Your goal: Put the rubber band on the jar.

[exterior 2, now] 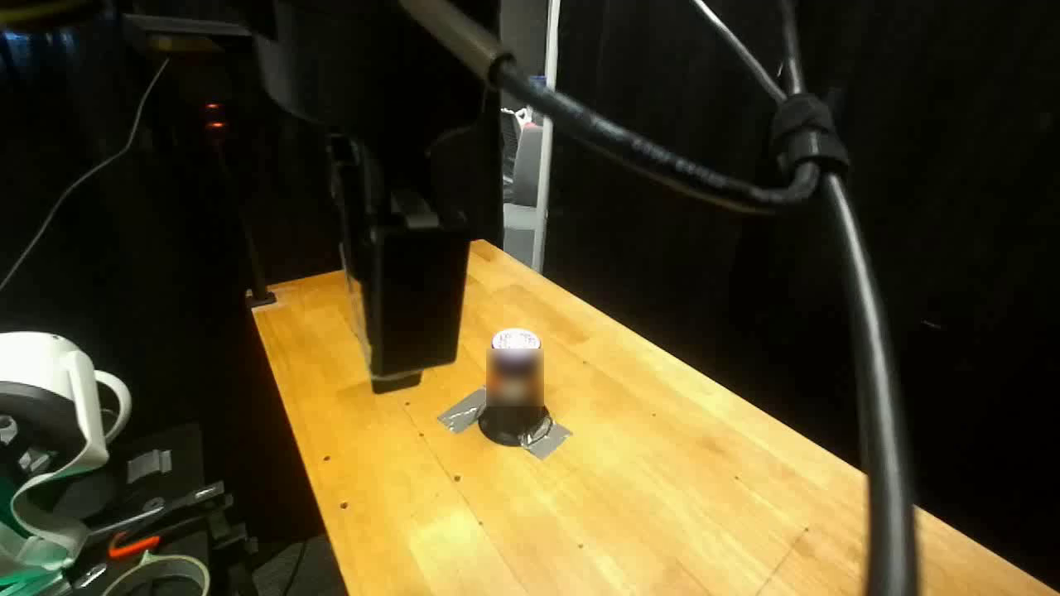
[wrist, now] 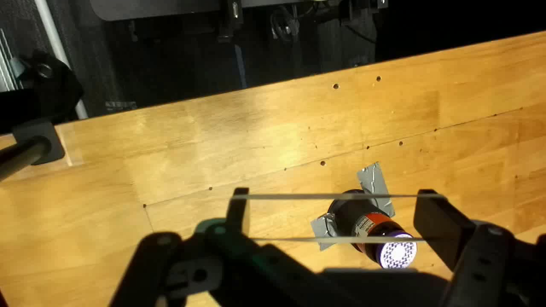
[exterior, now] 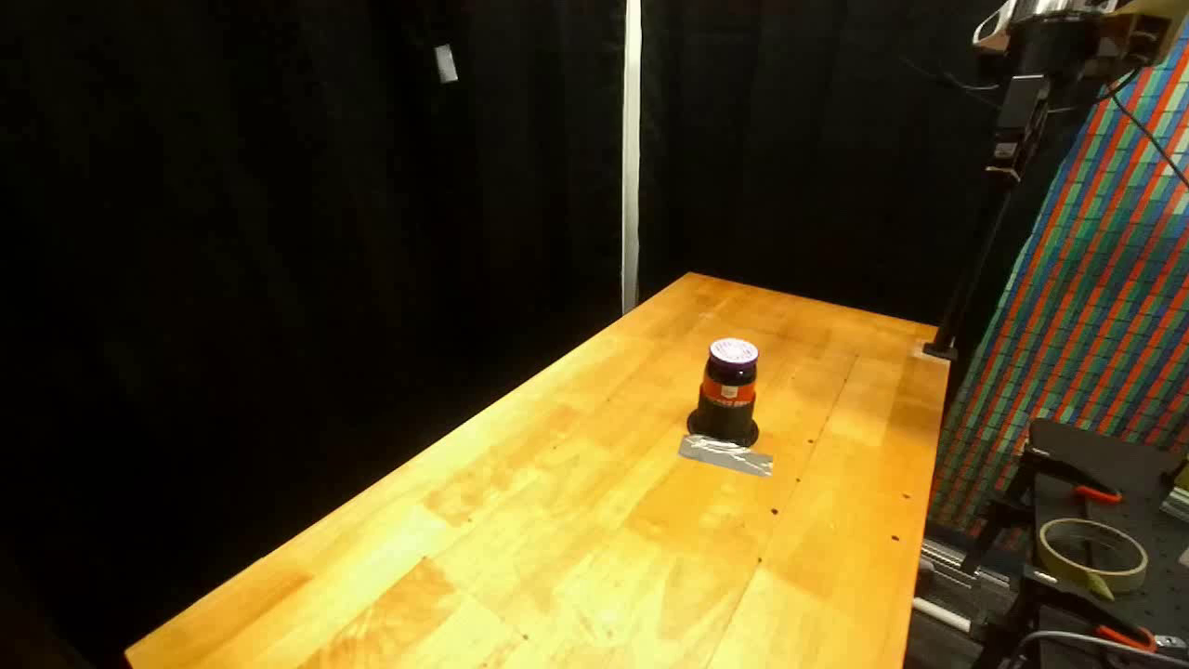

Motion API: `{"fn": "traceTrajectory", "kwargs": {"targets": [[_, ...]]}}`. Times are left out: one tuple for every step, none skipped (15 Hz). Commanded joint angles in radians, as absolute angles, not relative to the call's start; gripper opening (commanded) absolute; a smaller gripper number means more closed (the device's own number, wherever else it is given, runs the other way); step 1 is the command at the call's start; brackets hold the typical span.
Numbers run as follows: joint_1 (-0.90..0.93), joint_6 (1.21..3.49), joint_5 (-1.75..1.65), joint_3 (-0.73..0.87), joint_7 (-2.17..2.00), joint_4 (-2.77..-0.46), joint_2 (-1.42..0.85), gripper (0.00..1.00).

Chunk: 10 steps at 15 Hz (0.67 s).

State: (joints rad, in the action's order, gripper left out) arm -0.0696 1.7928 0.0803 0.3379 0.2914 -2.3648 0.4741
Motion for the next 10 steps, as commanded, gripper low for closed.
{"fn": "traceTrajectory", "kwargs": {"targets": [[-0.102,1.790,0.093,0.311,0.304,-2.360,0.469,1.00],[-0.102,1.790,0.093,0.311,0.304,-2.357,0.469,1.00],[-0.102,1.790,0.093,0.311,0.304,-2.356,0.471,1.00],[-0.102,1.790,0.093,0.311,0.304,-2.356,0.472,1.00],[-0.094,1.809,0.071,0.270,0.247,-2.347,0.444,1.00],[-0.078,1.844,0.067,0.217,0.173,-2.341,0.407,1.00],[-0.066,1.863,0.059,0.175,0.124,-2.337,0.379,1.00],[-0.055,1.887,0.045,0.132,0.078,-2.331,0.344,1.00],[-0.043,1.896,0.027,0.089,0.033,-2.319,0.311,1.00],[-0.028,1.897,0.015,0.049,-0.007,-2.298,0.262,1.00]]}}
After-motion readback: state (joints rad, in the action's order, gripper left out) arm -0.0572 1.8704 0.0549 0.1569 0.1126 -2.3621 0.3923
